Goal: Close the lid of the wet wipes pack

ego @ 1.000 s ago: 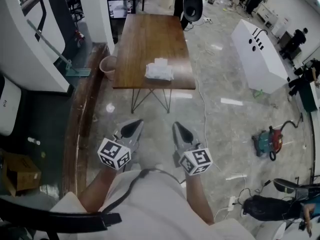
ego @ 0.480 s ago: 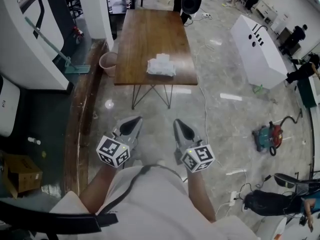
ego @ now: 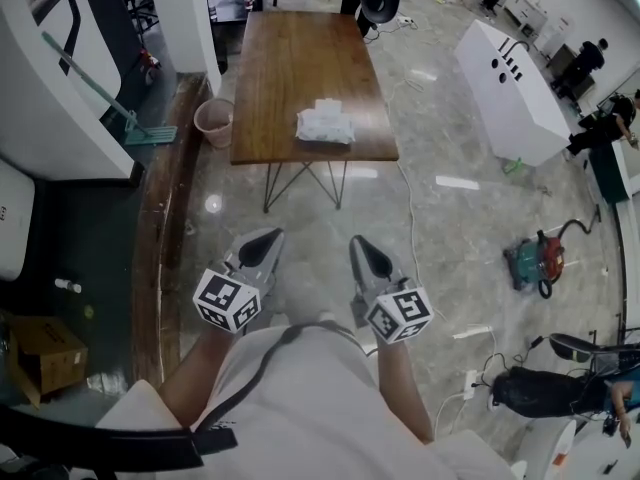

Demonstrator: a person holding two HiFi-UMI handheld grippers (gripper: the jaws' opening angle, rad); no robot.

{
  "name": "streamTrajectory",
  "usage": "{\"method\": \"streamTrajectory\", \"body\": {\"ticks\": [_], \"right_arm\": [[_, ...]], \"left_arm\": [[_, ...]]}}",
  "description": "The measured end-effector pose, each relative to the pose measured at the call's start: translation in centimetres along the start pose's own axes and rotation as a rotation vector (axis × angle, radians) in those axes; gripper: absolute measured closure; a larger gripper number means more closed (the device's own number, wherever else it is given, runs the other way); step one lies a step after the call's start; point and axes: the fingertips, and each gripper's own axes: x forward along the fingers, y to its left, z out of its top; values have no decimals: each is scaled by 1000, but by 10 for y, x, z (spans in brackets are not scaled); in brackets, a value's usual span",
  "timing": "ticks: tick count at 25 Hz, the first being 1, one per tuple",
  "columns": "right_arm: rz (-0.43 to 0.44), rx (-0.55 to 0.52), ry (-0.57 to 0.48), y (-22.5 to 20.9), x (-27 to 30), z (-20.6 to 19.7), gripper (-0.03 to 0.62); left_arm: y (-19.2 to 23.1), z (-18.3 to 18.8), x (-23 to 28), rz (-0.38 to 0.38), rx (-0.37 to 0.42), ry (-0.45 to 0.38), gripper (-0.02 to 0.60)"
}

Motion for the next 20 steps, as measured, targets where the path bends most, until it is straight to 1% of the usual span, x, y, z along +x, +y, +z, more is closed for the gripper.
{"method": "streamTrajectory", "body": {"ticks": [6, 11, 16, 20], "right_arm": [[-5, 5, 11, 11, 7, -9, 586], [-11, 27, 11, 15, 12, -12, 586], [2, 24, 20, 15, 22, -13, 586], [10, 28, 21, 10, 34, -14, 586]], "left_arm": [[12, -5, -19, -9, -8, 3, 580], [23, -9, -32, 5, -20, 9, 580], [32, -4, -28, 11, -17, 0, 580], [38, -7, -22, 21, -17, 4, 580]]}}
